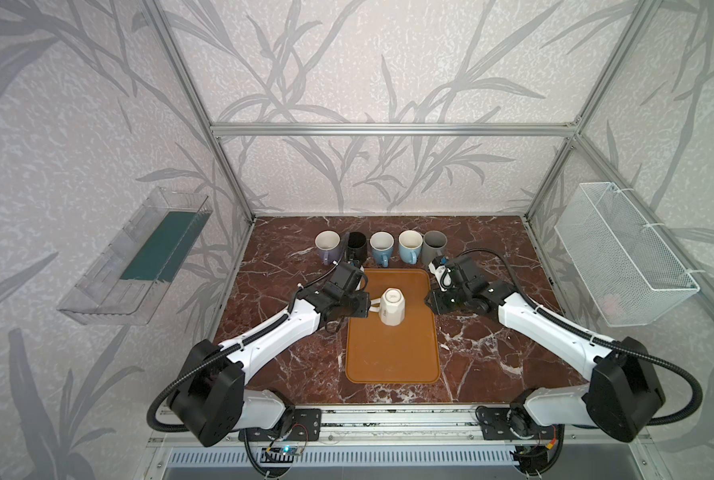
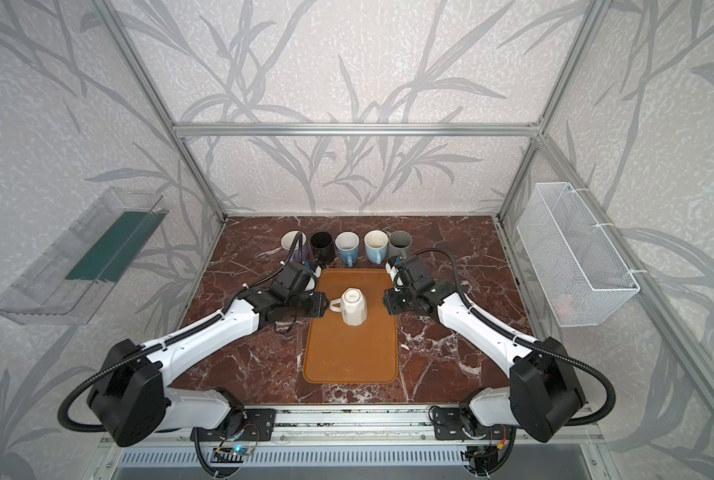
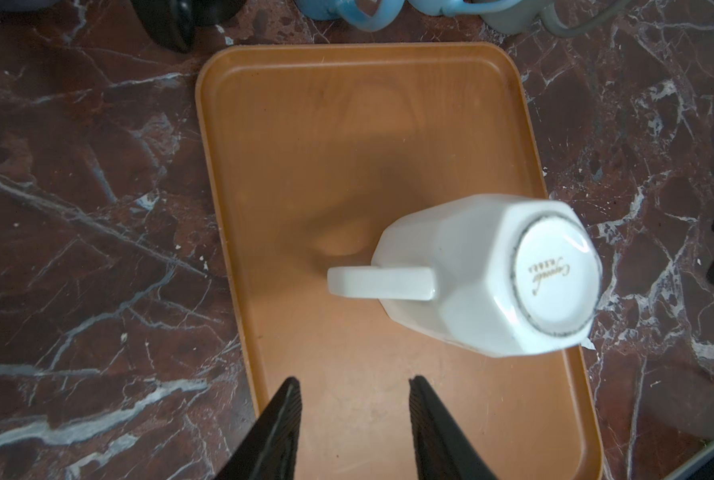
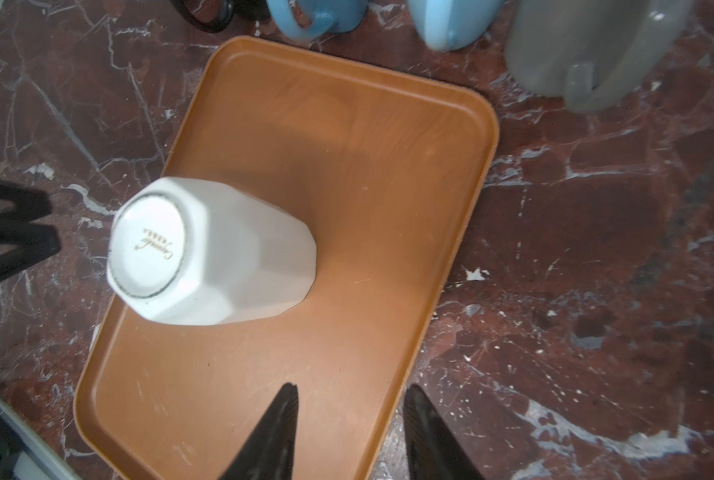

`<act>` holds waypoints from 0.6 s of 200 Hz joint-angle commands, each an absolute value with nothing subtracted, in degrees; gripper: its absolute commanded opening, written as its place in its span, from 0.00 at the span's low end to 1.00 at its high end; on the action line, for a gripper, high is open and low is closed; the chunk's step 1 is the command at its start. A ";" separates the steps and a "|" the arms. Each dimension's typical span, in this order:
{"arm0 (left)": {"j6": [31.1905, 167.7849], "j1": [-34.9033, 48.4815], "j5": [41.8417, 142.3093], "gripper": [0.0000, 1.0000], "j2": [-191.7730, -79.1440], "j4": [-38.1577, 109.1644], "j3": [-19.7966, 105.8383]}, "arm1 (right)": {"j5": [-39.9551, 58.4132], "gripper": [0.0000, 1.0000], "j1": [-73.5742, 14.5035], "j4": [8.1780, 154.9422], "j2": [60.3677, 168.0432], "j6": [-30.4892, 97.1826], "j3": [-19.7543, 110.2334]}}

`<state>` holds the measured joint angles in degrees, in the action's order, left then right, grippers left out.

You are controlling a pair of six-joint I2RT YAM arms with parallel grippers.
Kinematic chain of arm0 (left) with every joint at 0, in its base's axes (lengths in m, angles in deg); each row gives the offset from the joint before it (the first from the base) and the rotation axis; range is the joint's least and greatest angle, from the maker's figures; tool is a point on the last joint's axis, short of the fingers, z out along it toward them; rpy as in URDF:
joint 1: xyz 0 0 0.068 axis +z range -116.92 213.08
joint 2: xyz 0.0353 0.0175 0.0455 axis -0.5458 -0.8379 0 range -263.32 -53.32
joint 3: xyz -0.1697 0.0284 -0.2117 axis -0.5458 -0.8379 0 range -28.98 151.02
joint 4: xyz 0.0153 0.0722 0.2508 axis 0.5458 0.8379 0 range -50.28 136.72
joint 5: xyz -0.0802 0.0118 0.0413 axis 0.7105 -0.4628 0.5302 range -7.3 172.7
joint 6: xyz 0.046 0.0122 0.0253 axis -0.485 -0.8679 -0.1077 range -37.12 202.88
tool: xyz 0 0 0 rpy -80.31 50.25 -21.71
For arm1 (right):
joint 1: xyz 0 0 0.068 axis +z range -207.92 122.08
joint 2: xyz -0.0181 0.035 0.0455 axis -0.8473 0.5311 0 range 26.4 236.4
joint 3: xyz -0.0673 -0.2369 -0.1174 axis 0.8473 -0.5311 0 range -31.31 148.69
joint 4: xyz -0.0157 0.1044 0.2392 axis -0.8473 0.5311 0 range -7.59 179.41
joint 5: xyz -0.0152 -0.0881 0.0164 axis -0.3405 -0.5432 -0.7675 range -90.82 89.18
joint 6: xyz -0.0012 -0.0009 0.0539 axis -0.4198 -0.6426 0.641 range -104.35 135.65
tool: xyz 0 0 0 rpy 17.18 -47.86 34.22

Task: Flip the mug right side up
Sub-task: 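Release the grey mug with the right gripper while the left gripper moves over, then position the left gripper above the upside-down white mug's base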

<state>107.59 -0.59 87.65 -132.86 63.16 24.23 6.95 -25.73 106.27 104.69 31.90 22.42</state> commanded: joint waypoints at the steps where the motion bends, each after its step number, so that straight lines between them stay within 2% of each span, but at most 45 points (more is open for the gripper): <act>1: 103.63 -0.17 86.13 0.45 -135.71 63.43 28.18 | 8.23 0.43 -24.97 104.37 102.87 33.27 21.35; 80: 100.57 0.21 80.65 0.46 -147.65 68.79 37.99 | 8.08 0.43 -24.93 105.06 100.52 33.46 20.00; 120: 99.08 0.40 82.46 0.43 -153.52 72.04 42.73 | 7.45 0.43 -24.95 105.61 99.23 33.49 19.53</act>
<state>100.95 0.15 82.74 -151.22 68.13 40.08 7.80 -25.17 104.98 101.17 33.19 20.15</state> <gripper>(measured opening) 0.437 0.433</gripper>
